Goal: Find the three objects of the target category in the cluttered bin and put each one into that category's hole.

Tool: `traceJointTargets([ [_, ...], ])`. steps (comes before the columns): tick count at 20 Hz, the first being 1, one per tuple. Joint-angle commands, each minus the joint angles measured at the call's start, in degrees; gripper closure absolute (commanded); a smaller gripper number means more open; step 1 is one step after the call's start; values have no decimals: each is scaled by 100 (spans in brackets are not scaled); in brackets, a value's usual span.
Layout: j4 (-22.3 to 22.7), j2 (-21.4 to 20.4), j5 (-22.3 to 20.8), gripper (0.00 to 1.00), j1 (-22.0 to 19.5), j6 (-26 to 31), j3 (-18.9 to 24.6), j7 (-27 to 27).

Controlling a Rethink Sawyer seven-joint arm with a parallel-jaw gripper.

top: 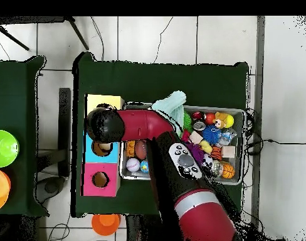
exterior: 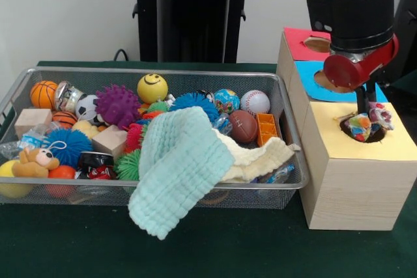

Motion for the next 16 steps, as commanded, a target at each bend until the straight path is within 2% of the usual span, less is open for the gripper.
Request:
traceJointTargets([
  [1, -41, 232, -223, 100, 83, 211, -516, 1018],
  [5, -49, 381, -205, 100, 47, 126, -466, 908],
  [9, -149, 372, -338, 100, 133, -149, -611, 949],
  [16, -269, 411, -403, 100, 213, -256, -784, 874],
])
